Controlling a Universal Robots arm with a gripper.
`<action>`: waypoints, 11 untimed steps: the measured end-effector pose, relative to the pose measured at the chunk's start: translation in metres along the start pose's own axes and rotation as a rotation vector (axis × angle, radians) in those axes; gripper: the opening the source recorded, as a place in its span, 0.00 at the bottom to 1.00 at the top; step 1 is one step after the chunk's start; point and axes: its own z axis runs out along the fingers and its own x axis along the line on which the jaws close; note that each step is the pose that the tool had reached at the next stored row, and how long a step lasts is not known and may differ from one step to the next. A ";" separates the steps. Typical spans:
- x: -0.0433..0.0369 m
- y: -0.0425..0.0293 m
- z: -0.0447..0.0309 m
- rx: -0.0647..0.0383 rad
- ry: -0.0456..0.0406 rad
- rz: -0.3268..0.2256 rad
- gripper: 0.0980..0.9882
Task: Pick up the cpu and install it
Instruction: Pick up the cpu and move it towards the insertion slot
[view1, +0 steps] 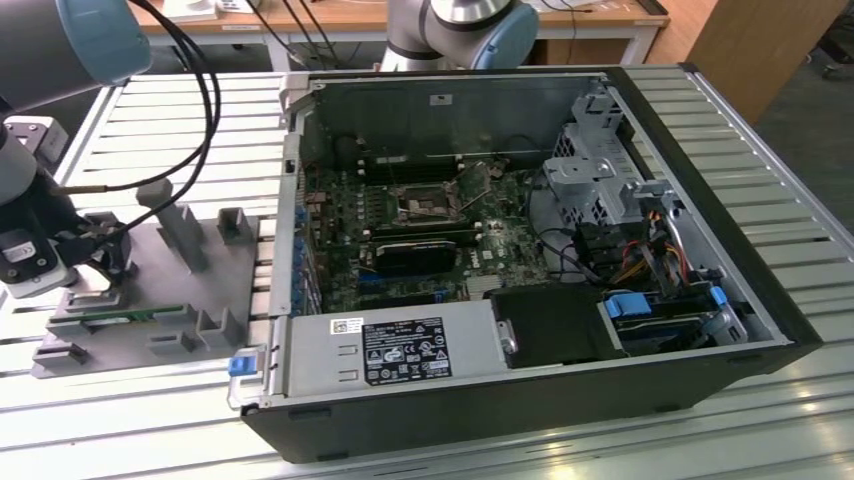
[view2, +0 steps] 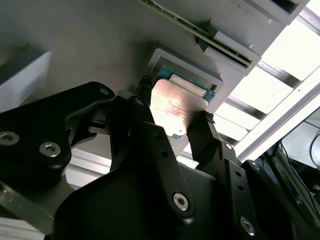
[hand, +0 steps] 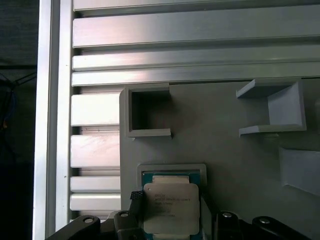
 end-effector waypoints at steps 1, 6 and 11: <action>0.0000 0.0000 0.0000 0.000 0.0000 0.000 0.50; 0.0000 0.0001 -0.0005 0.000 0.0001 0.000 0.50; 0.0002 0.0005 -0.0030 0.000 0.0000 0.000 0.50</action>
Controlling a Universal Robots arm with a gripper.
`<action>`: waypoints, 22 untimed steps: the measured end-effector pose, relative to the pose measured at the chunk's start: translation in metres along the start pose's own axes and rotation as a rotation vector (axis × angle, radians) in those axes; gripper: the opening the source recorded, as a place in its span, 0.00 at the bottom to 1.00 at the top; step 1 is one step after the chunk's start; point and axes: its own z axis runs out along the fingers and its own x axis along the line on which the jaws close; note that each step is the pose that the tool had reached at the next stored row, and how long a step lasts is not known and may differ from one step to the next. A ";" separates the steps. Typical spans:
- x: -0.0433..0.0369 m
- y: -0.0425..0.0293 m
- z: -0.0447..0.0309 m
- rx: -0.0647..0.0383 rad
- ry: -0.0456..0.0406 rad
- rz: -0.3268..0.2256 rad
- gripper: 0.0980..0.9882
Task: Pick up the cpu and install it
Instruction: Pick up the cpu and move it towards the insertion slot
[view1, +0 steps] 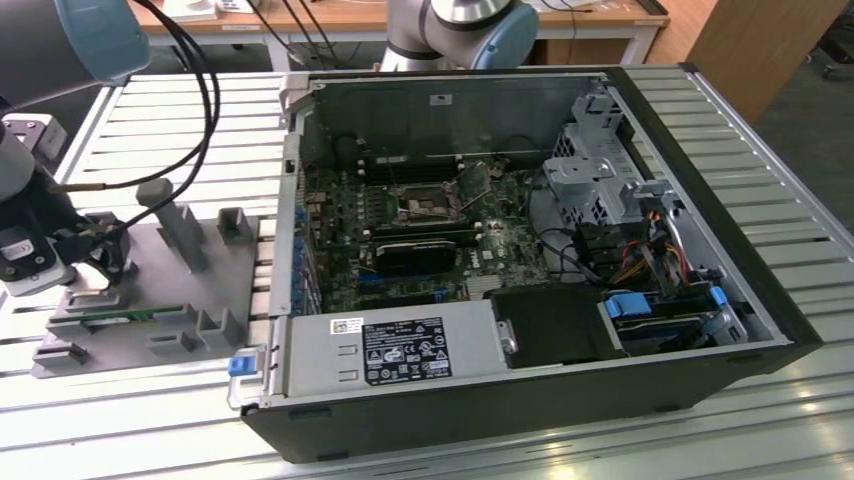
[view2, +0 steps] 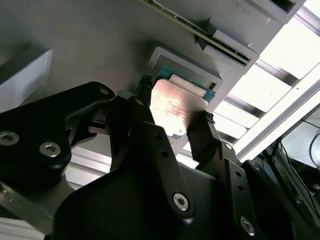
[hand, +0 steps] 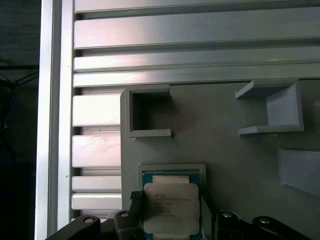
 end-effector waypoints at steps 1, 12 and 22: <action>0.0000 0.0000 -0.0005 0.000 -0.0001 0.000 0.50; 0.0004 0.0007 -0.0067 0.000 0.0000 0.000 0.50; 0.0007 0.0012 -0.0118 0.000 0.0000 0.000 0.50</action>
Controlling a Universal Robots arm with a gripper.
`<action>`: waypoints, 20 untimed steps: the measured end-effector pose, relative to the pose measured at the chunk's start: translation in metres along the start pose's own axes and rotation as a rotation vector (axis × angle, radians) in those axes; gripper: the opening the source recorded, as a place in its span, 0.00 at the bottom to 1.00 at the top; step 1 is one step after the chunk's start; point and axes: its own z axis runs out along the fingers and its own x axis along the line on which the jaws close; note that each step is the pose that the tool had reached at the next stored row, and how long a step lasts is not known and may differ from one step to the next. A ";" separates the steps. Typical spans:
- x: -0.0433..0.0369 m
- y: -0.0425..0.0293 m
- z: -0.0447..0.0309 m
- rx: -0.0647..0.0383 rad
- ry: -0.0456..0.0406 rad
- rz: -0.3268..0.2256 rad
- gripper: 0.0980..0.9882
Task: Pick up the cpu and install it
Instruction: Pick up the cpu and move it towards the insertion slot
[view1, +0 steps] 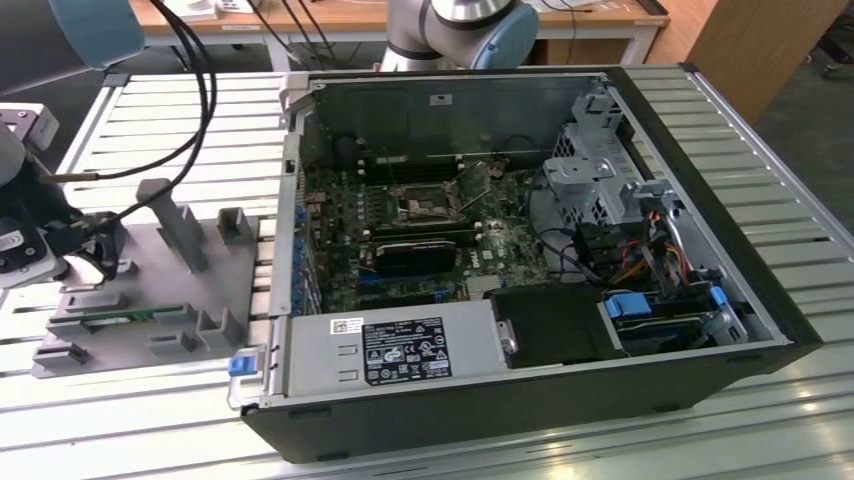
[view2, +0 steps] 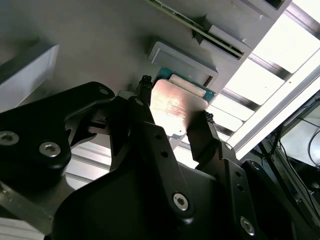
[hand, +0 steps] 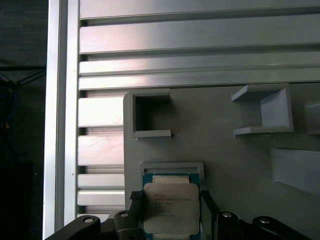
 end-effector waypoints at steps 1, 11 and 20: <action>0.0000 0.0000 -0.0005 0.000 0.0000 0.000 0.50; 0.0003 0.0005 -0.0047 0.000 0.0000 0.000 0.50; 0.0005 0.0008 -0.0085 0.000 0.0000 0.000 0.50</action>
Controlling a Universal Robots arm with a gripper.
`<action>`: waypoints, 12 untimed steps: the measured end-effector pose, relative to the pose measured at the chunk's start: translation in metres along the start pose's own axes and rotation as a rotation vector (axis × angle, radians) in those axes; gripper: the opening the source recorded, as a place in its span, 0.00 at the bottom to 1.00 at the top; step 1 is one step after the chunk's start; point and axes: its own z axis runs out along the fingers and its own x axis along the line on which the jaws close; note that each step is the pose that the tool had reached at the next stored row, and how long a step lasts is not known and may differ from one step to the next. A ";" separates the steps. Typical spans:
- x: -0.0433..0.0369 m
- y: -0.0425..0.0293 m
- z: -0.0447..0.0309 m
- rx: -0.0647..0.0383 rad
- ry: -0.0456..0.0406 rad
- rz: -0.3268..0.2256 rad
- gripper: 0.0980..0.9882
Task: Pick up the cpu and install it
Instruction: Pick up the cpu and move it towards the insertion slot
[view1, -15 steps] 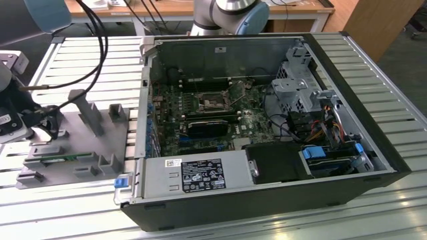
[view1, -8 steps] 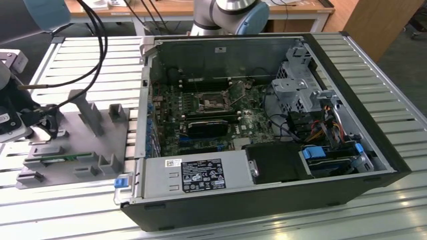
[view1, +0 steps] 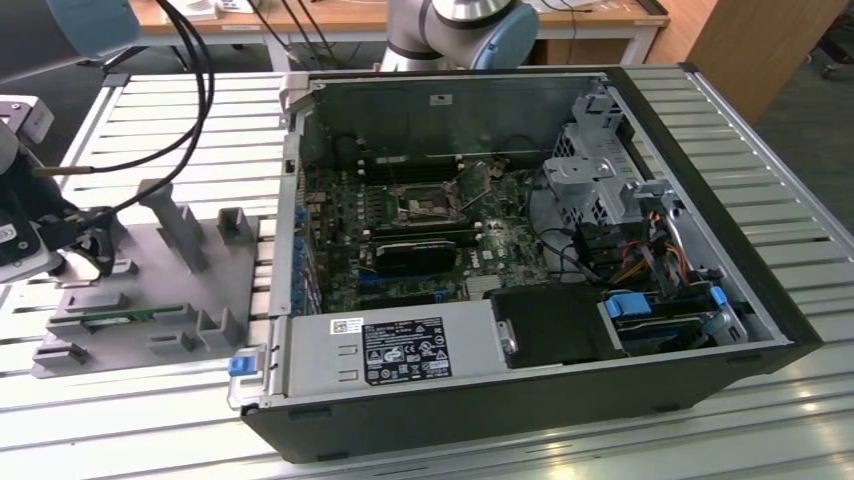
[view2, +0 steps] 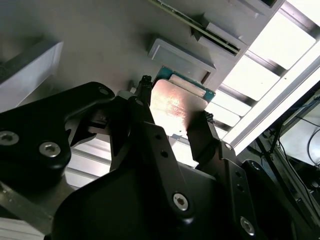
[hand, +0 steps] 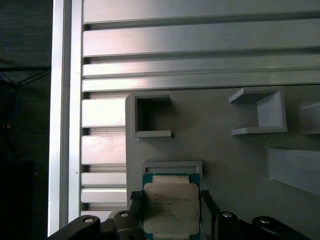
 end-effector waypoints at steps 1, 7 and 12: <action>0.0000 0.0001 -0.0005 0.000 0.0000 0.000 0.50; 0.0002 0.0003 -0.0030 0.000 -0.0001 0.000 0.50; 0.0003 0.0005 -0.0050 0.000 0.0000 0.000 0.50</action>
